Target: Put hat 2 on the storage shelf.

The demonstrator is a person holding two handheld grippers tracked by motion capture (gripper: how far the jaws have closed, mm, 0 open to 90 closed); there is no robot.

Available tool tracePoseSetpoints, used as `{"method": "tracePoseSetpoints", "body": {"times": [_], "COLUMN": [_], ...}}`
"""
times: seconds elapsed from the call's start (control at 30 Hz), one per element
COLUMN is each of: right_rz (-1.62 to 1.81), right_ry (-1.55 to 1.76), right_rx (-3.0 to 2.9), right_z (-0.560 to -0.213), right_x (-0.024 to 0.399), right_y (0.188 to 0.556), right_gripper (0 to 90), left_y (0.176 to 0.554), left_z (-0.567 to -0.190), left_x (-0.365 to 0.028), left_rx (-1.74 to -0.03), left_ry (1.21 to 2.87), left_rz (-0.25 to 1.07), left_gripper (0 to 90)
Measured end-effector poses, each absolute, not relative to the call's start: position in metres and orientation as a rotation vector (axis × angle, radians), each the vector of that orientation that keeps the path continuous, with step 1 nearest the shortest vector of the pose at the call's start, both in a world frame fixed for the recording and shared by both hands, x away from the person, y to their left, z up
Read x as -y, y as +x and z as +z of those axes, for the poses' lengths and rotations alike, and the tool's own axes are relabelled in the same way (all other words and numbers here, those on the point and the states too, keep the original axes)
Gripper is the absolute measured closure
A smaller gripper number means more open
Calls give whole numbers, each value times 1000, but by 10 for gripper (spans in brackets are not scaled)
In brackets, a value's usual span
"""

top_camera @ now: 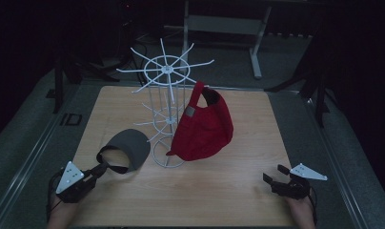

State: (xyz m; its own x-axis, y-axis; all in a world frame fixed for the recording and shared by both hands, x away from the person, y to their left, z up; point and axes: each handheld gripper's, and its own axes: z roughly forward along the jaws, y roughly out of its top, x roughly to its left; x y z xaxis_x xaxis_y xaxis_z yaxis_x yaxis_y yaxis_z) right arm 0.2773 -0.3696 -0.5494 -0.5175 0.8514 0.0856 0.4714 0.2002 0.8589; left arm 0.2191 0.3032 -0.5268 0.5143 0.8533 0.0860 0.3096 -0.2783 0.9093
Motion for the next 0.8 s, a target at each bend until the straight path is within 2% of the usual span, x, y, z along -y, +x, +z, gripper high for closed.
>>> {"method": "tracePoseSetpoints", "body": {"times": [0.4,0.8], "right_rz": [1269,1289], "right_ry": [1240,1243], "right_rx": [-2077,-2059], "right_z": [-550,-549], "right_x": [370,372], "right_y": [277,276], "right_gripper": [194,193], "left_y": [230,237], "left_z": [-486,-447], "left_x": [-299,-297], "left_rx": [-827,-770], "left_ry": [1796,1756], "left_rz": [774,805], "left_gripper": [840,839]}}
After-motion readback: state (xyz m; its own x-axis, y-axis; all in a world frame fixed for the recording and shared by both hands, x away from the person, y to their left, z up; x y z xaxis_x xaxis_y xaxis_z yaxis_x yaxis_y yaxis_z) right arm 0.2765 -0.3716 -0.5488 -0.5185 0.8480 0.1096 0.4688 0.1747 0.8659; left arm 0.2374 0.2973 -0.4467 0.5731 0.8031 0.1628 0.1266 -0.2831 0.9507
